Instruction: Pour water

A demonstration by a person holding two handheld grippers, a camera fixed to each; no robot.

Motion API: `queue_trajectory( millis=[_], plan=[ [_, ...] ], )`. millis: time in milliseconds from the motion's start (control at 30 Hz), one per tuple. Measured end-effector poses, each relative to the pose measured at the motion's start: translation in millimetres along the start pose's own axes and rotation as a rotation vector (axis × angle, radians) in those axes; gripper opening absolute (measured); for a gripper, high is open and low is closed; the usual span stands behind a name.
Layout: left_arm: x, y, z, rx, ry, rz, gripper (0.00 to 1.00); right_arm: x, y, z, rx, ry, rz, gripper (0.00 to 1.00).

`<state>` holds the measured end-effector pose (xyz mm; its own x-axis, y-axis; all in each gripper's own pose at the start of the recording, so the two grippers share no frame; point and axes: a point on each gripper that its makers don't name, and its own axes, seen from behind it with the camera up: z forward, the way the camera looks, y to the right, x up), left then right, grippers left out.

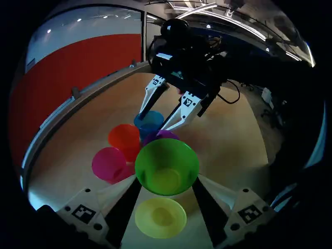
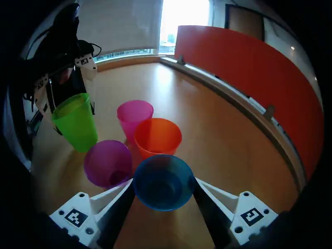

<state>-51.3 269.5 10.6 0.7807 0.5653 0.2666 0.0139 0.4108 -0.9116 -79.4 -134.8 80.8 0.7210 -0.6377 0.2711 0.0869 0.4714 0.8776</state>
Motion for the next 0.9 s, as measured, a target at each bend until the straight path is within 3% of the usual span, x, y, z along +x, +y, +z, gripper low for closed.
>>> queue_trajectory(
  millis=[300, 900],
  plan=[
    [7, -5.4, -9.5, 0.030, 0.030, -0.013, 0.81, 11, 3, -9.2, -0.030, 0.041, 0.019, 0.93],
    [29, -6.7, -34.5, 0.088, 0.097, -0.004, 0.81, 43, -2, -50.9, -0.082, 0.088, -0.003, 0.93]
  ],
)
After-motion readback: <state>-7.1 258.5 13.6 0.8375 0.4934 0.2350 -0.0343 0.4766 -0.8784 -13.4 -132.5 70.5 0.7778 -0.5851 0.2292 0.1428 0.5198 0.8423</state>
